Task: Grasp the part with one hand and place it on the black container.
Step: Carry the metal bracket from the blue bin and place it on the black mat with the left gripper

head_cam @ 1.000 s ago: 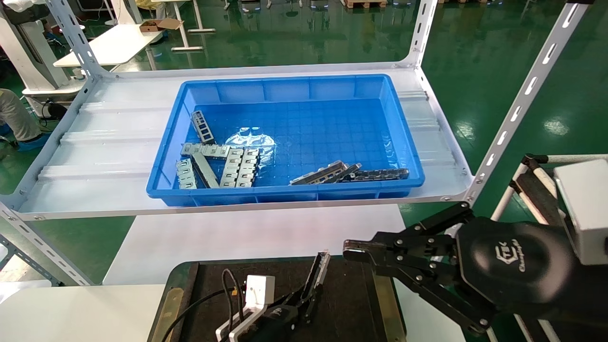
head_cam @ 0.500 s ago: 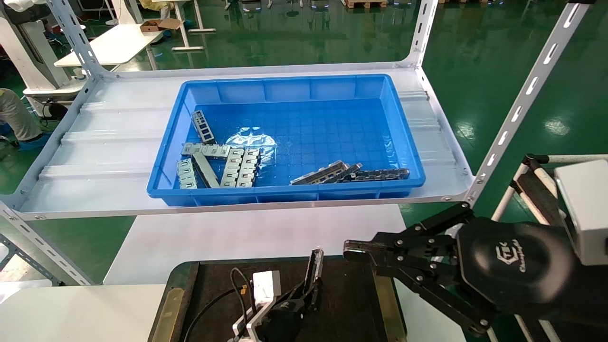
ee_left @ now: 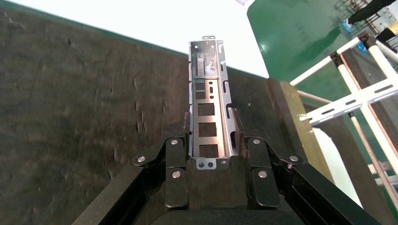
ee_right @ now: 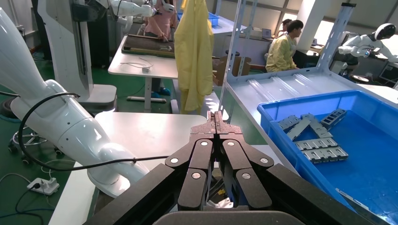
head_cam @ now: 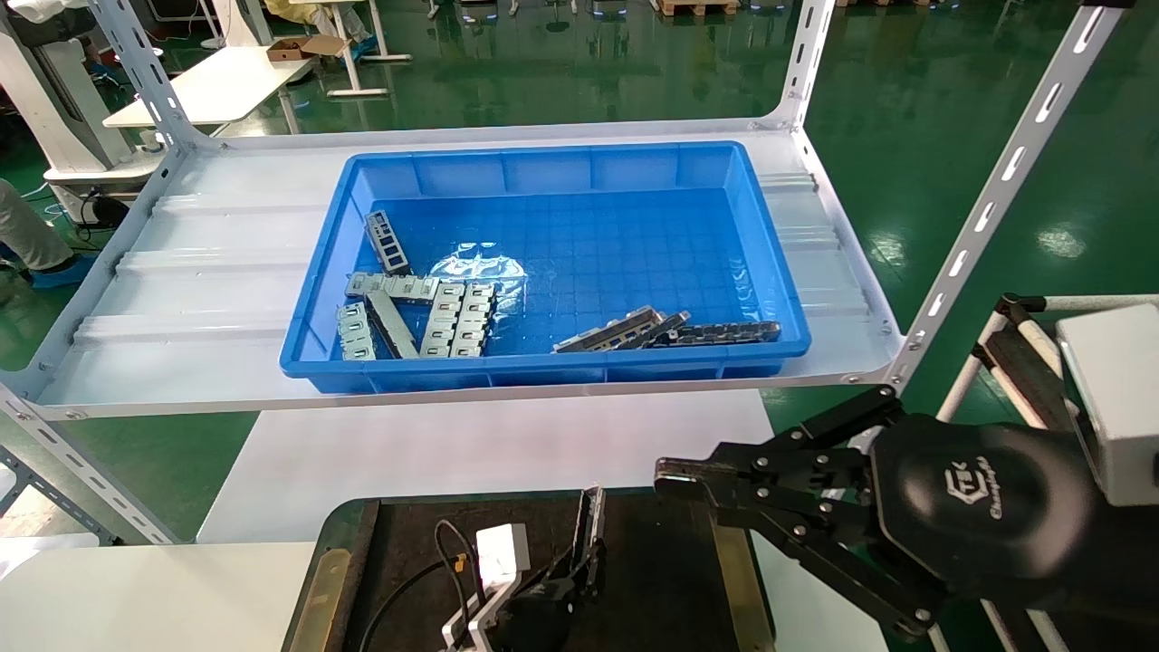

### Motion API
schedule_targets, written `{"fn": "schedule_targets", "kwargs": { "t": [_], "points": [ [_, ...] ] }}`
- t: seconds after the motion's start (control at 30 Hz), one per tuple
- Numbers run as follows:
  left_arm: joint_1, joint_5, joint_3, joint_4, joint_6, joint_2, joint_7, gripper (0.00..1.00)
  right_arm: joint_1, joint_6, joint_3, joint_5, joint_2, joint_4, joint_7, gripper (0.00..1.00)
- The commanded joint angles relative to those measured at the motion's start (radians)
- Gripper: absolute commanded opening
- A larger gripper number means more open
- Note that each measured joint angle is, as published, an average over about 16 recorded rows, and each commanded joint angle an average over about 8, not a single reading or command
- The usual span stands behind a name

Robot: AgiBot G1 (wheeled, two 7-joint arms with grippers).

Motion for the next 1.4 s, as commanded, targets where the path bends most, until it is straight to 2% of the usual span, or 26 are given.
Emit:
{"fn": "schedule_targets", "kwargs": {
  "t": [0.03, 0.27, 0.33, 0.37, 0.43, 0.47, 0.5, 0.57, 0.63, 0.7, 0.73, 0.77, 1.4],
  "points": [
    [-0.004, 0.004, 0.013, 0.006, -0.007, 0.000, -0.018, 0.00, 0.000, 0.000, 0.000, 0.000, 0.000, 0.000, 0.000, 0.00],
    [-0.015, 0.031, 0.057, 0.015, -0.035, 0.001, -0.081, 0.00, 0.000, 0.000, 0.000, 0.000, 0.000, 0.000, 0.000, 0.00],
    [-0.017, 0.037, 0.070, 0.017, -0.045, 0.001, -0.102, 0.00, 0.000, 0.000, 0.000, 0.000, 0.000, 0.000, 0.000, 0.09],
    [-0.019, 0.041, 0.077, 0.018, -0.050, 0.001, -0.113, 0.00, 0.000, 0.000, 0.000, 0.000, 0.000, 0.000, 0.000, 0.17],
    [-0.022, 0.048, 0.091, 0.021, -0.061, 0.001, -0.134, 0.00, 0.000, 0.000, 0.000, 0.000, 0.000, 0.000, 0.000, 0.41],
    [-0.024, 0.051, 0.098, 0.022, -0.066, 0.001, -0.145, 0.04, 0.000, 0.000, 0.000, 0.000, 0.000, 0.000, 0.000, 0.53],
    [-0.025, 0.055, 0.105, 0.023, -0.071, 0.001, -0.156, 0.12, 0.000, 0.000, 0.000, 0.000, 0.000, 0.000, 0.000, 0.66],
    [-0.028, 0.066, 0.120, 0.025, -0.081, 0.001, -0.175, 0.35, 0.000, 0.000, 0.000, 0.000, 0.000, 0.000, 0.000, 0.87],
    [-0.030, 0.076, 0.135, 0.028, -0.090, 0.001, -0.197, 0.60, 0.000, 0.000, 0.000, 0.000, 0.000, 0.000, 0.000, 0.99],
    [-0.032, 0.087, 0.148, 0.031, -0.098, 0.001, -0.218, 0.85, 0.000, 0.000, 0.000, 0.000, 0.000, 0.000, 0.000, 1.00],
    [-0.034, 0.092, 0.155, 0.032, -0.102, 0.001, -0.229, 0.94, 0.000, 0.000, 0.000, 0.000, 0.000, 0.000, 0.000, 1.00],
    [-0.035, 0.097, 0.161, 0.033, -0.106, 0.001, -0.239, 0.99, 0.000, 0.000, 0.000, 0.000, 0.000, 0.000, 0.000, 1.00],
    [-0.069, 0.185, 0.293, 0.030, -0.160, -0.002, -0.439, 1.00, 0.000, 0.000, -0.001, 0.001, 0.000, 0.000, 0.000, 1.00]
  ]
}}
